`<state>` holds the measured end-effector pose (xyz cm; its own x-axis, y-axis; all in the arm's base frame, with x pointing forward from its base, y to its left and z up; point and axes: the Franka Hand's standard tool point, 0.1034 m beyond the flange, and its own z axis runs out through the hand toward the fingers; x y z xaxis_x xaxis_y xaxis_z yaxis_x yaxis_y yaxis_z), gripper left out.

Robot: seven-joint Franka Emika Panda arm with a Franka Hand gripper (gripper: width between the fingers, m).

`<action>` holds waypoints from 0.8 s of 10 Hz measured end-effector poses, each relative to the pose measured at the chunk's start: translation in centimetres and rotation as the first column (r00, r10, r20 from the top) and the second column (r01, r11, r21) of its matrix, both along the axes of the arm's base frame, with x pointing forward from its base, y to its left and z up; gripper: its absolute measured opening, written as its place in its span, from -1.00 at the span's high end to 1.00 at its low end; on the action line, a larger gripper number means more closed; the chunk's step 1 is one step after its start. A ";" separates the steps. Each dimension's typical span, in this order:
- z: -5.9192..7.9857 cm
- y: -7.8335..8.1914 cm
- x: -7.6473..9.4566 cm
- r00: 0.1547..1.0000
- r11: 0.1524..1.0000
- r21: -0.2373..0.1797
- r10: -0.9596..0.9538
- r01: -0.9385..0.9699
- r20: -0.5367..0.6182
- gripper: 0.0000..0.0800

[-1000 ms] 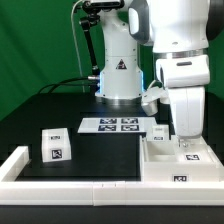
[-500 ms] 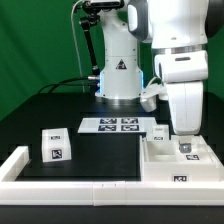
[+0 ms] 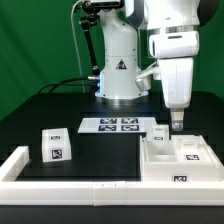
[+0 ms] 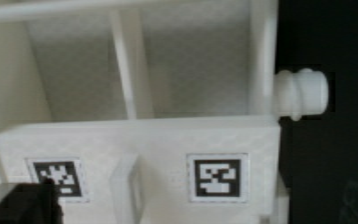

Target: Assemble cabinet

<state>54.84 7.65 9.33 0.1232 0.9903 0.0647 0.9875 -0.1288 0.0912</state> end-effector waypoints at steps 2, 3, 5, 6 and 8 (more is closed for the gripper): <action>-0.3 -0.2 -2.5 0.997 0.997 0.002 -0.074 0.074 -0.007 -0.99; -0.5 -0.2 -4.2 0.995 0.995 0.004 -0.099 0.099 -0.004 -0.99; -1.4 -0.1 -7.2 0.992 0.992 0.005 -0.125 0.125 -0.017 -0.99; -1.8 0.1 -7.9 0.989 0.989 0.005 -0.146 0.146 -0.029 -0.99; -1.7 -0.1 -7.8 0.989 0.989 0.005 -0.148 0.148 -0.027 -0.99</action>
Offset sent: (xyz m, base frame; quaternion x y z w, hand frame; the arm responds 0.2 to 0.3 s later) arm -0.0675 0.0013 -0.0010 -0.0022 -0.0057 0.0776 0.9970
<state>47.04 7.57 7.61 0.2701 0.9605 0.0667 0.9596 -0.2742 0.0636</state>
